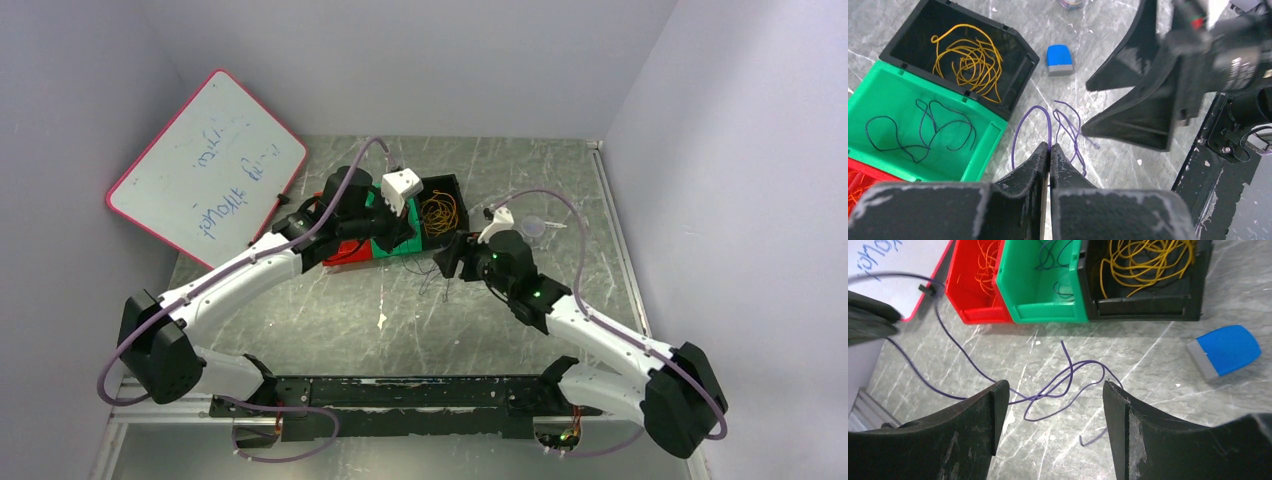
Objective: Untangle the cables
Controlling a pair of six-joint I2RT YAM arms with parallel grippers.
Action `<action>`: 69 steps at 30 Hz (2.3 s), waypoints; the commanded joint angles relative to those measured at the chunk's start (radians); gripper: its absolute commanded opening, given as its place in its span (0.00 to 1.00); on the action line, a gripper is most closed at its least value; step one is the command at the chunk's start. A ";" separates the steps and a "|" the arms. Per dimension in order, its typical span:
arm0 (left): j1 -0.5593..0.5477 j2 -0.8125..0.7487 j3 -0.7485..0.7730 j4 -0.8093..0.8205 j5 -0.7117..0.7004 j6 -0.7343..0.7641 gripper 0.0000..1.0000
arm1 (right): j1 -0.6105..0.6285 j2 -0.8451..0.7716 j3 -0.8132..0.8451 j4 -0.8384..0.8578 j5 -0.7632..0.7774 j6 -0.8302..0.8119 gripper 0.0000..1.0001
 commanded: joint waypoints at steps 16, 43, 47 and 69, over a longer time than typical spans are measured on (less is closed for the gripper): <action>-0.001 -0.090 0.212 -0.133 -0.010 0.061 0.07 | -0.006 0.347 0.040 0.022 0.096 0.083 0.60; 0.017 -0.061 0.537 -0.271 -0.151 0.130 0.07 | -0.010 0.067 -0.095 0.035 0.061 -0.159 0.63; 0.016 -0.063 0.546 -0.263 -0.146 0.121 0.07 | -0.010 0.014 -0.109 0.075 -0.029 -0.218 0.64; 0.016 -0.066 0.596 -0.287 -0.135 0.102 0.07 | -0.008 0.321 -0.195 1.163 -0.441 -0.669 0.65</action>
